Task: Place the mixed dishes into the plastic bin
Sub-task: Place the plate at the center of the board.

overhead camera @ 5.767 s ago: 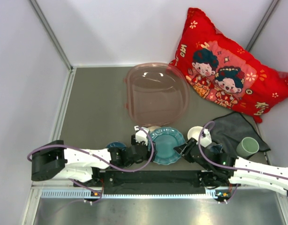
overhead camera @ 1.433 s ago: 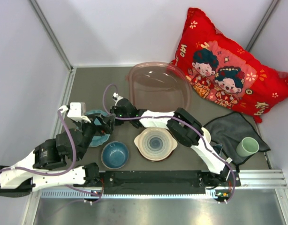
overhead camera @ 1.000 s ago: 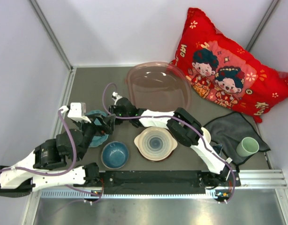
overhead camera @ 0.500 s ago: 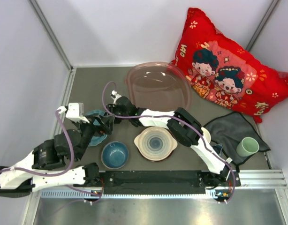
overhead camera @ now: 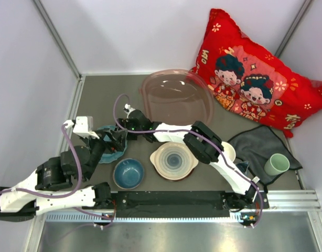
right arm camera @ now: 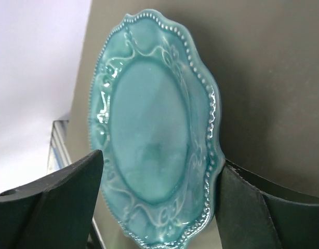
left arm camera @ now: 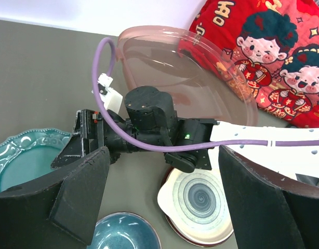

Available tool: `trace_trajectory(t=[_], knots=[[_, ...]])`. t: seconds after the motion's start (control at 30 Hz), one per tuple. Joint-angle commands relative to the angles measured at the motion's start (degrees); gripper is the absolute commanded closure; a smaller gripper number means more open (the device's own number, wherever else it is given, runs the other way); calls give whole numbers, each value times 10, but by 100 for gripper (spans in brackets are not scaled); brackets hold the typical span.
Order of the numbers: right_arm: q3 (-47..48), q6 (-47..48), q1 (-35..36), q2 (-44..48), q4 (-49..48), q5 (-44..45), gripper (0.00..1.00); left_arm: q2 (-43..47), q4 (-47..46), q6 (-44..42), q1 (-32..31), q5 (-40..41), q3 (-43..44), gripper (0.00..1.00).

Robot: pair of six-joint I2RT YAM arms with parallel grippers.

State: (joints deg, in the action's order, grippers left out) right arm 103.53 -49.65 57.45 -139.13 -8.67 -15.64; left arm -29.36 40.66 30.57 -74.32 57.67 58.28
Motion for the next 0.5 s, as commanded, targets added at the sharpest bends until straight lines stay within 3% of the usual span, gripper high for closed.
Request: trace_trajectory(t=[0.0, 0.47], knots=[[49, 31, 0, 6, 7, 9, 22, 5, -4, 4, 0, -1, -4, 11], [77, 139, 9, 23, 130, 110, 20, 3, -8, 4, -1, -2, -6, 11]])
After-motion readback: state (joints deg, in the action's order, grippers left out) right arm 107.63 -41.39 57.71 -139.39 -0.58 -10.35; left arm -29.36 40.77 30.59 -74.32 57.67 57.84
